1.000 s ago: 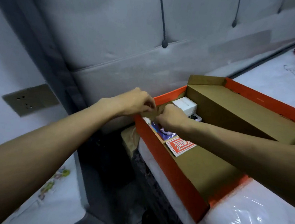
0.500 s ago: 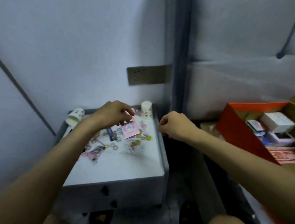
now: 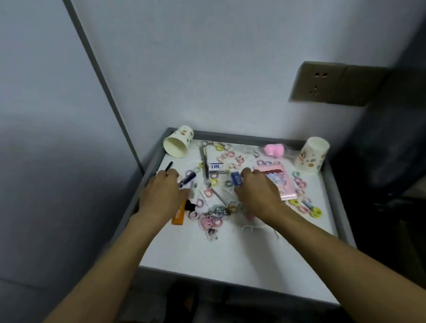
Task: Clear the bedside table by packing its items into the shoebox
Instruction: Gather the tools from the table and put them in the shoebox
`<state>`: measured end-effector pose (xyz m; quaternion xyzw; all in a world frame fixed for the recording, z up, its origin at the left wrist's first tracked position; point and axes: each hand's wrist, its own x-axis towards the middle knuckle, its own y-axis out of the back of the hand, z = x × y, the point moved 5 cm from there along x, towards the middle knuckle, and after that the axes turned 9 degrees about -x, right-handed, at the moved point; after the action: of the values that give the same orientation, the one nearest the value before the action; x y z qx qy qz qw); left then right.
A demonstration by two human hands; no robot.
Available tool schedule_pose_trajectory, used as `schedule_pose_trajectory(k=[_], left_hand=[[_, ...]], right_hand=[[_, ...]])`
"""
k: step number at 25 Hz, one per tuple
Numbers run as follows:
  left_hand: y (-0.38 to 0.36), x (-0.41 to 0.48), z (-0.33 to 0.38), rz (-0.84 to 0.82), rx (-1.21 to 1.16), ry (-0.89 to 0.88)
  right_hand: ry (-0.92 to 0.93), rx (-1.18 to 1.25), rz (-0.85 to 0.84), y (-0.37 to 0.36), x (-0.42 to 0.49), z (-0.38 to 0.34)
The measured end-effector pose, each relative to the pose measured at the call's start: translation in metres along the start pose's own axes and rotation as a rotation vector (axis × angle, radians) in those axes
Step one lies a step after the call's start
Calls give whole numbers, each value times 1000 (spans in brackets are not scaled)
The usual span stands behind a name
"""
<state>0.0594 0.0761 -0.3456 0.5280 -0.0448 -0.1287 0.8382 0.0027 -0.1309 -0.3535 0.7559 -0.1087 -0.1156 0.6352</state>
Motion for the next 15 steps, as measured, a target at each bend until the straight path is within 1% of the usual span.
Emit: schedule_pose_trajectory(k=[3, 6, 9, 10, 11, 13, 15], left_hand=[[-14, 17, 3, -39, 41, -13], [-21, 26, 6, -12, 113, -35], [-11, 25, -1, 85, 48, -28], [-7, 25, -5, 96, 38, -24], [-6, 24, -9, 72, 37, -12], [-6, 23, -18, 4, 51, 28], [0, 24, -29, 25, 63, 63]], right_hand=[[-47, -78, 4, -15, 16, 2], [-39, -110, -6, -17, 24, 7], [-20, -87, 24, -9, 33, 8], [-13, -74, 44, -5, 38, 7], [-1, -71, 48, -1, 42, 4], [26, -100, -14, 1, 48, -3], [27, -130, -112, -6, 48, -11]])
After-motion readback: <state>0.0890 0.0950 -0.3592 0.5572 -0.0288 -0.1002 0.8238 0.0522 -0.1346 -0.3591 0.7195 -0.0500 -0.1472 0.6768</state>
